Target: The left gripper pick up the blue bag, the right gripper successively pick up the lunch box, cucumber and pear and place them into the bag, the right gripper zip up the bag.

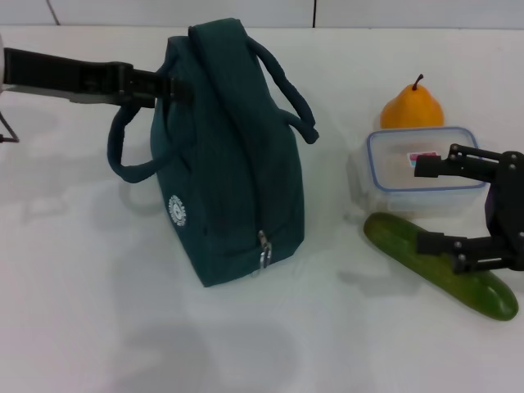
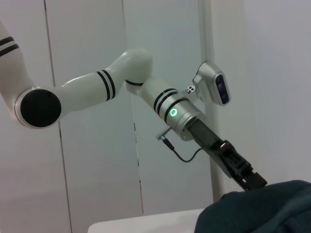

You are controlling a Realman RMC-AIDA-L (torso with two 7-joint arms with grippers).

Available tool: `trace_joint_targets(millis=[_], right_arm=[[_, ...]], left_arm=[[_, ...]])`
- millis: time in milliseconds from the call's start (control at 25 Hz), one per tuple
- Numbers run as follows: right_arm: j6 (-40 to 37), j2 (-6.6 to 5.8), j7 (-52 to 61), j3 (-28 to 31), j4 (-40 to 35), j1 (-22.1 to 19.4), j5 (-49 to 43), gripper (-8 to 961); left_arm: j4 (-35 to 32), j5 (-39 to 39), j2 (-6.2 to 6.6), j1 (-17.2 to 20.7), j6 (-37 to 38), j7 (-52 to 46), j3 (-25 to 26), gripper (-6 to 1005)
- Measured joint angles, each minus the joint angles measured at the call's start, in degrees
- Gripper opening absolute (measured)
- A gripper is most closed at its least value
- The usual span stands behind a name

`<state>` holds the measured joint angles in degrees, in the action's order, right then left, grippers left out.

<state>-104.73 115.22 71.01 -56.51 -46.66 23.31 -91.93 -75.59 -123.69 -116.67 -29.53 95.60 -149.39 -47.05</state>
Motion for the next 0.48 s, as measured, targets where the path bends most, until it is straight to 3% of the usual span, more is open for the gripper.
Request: trace_joint_targets(millis=[480], right_arm=[[0.22,-0.18,-0.25,0.23,-0.05,-0.39,0.0,885]], left_arm=[[-0.64,2.09,0.52,-0.08,0.29,-3.06,4.83,786]])
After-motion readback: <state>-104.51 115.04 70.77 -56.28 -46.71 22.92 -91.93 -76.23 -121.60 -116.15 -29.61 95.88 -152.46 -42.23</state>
